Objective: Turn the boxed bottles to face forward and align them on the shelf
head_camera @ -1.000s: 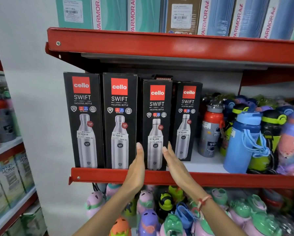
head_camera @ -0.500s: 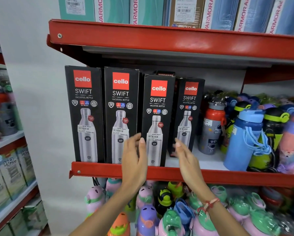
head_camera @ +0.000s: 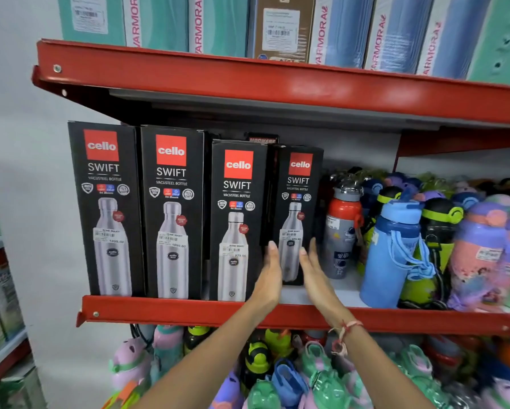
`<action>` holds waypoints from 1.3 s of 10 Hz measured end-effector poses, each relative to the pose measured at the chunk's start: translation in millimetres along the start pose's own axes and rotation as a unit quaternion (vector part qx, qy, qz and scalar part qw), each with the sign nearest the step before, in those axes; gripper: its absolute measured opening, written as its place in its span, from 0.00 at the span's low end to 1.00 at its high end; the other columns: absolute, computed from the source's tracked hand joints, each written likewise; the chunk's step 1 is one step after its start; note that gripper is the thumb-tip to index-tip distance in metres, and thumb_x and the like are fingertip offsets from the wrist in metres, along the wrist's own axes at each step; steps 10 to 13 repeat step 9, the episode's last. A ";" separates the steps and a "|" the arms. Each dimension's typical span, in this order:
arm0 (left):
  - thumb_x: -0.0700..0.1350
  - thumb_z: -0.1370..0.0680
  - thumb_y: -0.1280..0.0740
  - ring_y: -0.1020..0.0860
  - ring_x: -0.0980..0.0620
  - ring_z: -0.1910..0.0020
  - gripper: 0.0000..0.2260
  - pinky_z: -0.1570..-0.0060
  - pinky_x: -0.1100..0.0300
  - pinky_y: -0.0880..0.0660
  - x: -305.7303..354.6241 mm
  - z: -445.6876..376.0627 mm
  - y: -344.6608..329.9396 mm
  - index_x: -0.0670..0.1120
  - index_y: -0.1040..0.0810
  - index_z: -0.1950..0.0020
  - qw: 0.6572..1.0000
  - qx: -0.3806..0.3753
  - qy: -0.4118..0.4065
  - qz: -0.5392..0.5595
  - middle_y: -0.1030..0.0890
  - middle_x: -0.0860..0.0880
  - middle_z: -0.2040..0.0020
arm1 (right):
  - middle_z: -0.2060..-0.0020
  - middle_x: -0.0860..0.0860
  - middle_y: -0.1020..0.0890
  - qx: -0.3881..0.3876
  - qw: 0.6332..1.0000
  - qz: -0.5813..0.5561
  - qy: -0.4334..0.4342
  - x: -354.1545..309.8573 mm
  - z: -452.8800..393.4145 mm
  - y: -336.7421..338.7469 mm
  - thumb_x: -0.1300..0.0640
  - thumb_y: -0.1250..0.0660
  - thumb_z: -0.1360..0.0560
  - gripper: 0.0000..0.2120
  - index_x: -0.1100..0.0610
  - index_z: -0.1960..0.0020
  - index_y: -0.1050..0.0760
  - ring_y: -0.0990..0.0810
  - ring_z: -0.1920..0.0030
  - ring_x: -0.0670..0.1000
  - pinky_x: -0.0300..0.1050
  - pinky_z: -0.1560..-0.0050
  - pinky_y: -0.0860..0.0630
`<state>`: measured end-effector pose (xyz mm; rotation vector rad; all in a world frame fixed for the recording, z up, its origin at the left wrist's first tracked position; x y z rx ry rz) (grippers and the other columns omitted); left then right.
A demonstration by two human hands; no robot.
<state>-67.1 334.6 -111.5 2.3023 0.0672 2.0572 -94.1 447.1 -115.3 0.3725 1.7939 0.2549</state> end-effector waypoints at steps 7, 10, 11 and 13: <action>0.81 0.37 0.59 0.44 0.53 0.24 0.46 0.24 0.49 0.50 -5.0 70.8 19.8 0.60 0.49 0.24 0.992 -0.100 0.020 -0.072 0.45 0.55 0.22 | 0.29 0.38 0.38 0.021 0.998 0.064 0.019 -27.7 96.7 19.0 0.33 0.51 0.23 0.27 0.33 0.26 0.52 0.36 0.27 0.51 0.46 0.33 0.40; 0.73 0.27 0.55 0.37 0.71 0.34 0.38 0.36 0.76 0.46 52.1 90.3 64.8 0.52 0.44 0.23 0.985 -0.029 -0.133 -0.107 0.28 0.56 0.30 | 0.25 0.49 0.38 0.165 0.958 0.173 0.157 -126.4 116.6 32.9 0.41 0.51 0.19 0.26 0.47 0.23 0.47 0.42 0.26 0.48 0.58 0.27 0.50; 0.73 0.27 0.55 0.37 0.71 0.34 0.38 0.36 0.76 0.46 52.1 90.3 64.8 0.52 0.44 0.23 0.985 -0.029 -0.133 -0.107 0.28 0.56 0.30 | 0.25 0.49 0.38 0.165 0.958 0.173 0.157 -126.4 116.6 32.9 0.41 0.51 0.19 0.26 0.47 0.23 0.47 0.42 0.26 0.48 0.58 0.27 0.50; 0.73 0.27 0.55 0.37 0.71 0.34 0.38 0.36 0.76 0.46 52.1 90.3 64.8 0.52 0.44 0.23 0.985 -0.029 -0.133 -0.107 0.28 0.56 0.30 | 0.25 0.49 0.38 0.165 0.958 0.173 0.157 -126.4 116.6 32.9 0.41 0.51 0.19 0.26 0.47 0.23 0.47 0.42 0.26 0.48 0.58 0.27 0.50</action>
Point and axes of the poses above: each hand's wrist, its own z-axis away from the middle knuckle, its own y-axis out of the back of the hand, x = y × z, the point moved 9 cm from there along -z, towards the middle knuckle
